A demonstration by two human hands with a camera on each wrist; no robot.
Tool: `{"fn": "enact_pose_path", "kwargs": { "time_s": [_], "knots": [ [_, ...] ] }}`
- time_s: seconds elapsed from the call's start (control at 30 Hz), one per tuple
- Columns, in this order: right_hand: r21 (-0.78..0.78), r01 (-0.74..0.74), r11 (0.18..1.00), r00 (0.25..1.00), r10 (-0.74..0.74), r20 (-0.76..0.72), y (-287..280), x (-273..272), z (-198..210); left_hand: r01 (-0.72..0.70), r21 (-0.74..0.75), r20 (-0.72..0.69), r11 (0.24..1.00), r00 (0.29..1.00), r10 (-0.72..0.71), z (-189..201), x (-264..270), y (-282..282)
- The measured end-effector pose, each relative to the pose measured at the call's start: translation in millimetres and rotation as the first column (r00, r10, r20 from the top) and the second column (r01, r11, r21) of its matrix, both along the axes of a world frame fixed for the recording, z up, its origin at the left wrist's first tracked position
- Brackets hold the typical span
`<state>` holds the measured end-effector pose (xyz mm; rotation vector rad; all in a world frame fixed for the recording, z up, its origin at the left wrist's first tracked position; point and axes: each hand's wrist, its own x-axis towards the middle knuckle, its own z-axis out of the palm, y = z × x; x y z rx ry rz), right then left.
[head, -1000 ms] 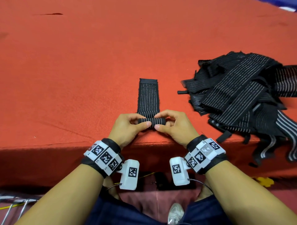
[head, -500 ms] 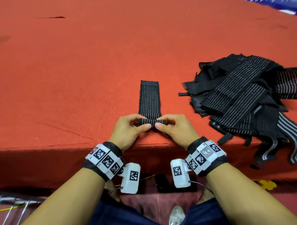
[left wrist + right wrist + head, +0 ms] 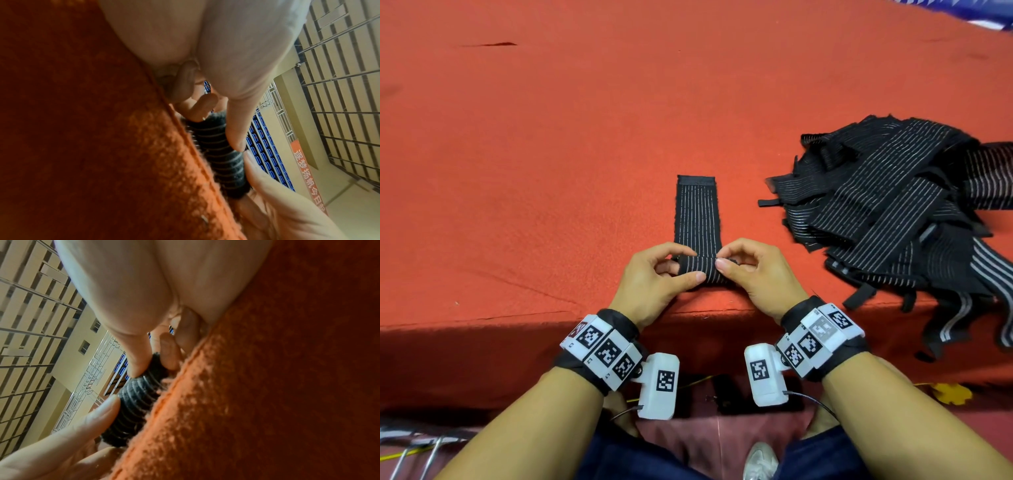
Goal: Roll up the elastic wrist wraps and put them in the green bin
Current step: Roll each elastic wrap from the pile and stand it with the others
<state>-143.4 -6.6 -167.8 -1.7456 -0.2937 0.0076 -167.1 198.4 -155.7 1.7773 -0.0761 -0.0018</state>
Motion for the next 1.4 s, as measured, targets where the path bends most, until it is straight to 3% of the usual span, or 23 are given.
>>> {"fn": "enact_pose_path", "kwargs": {
  "time_s": [0.43,0.63,0.8,1.0,1.2,1.4],
  "knots": [
    [0.129,-0.033,0.991,0.999,0.035,-0.014,-4.0,-8.7,3.8,-0.022,-0.155,0.0,0.988,1.0,0.022,-0.5,-3.3,0.0],
    [0.164,-0.027,0.986,0.999,0.031,-0.024,-0.7,-7.5,0.0,0.024,-0.137,0.041,0.99,0.999,-0.019,-5.2,-2.2,5.9],
    [0.051,0.013,0.999,1.0,-0.014,0.016,-2.0,-5.4,-1.8,0.035,-0.068,0.092,0.997,0.995,-0.029,-3.0,-2.6,1.2],
    [0.022,0.017,1.0,0.995,-0.02,0.103,0.8,-7.4,2.8,0.041,-0.077,0.026,0.996,0.999,-0.039,-0.6,-2.4,-1.1],
    [-0.034,-0.039,0.999,0.999,0.04,0.024,-1.8,-7.9,2.7,0.035,-0.065,-0.045,0.997,0.998,-0.038,-7.0,1.0,2.9],
    [-0.03,-0.034,0.999,0.999,0.035,0.028,2.9,-4.4,-1.2,0.023,0.017,0.054,1.0,0.998,-0.024,-5.5,-0.6,4.3]
  ]
}}
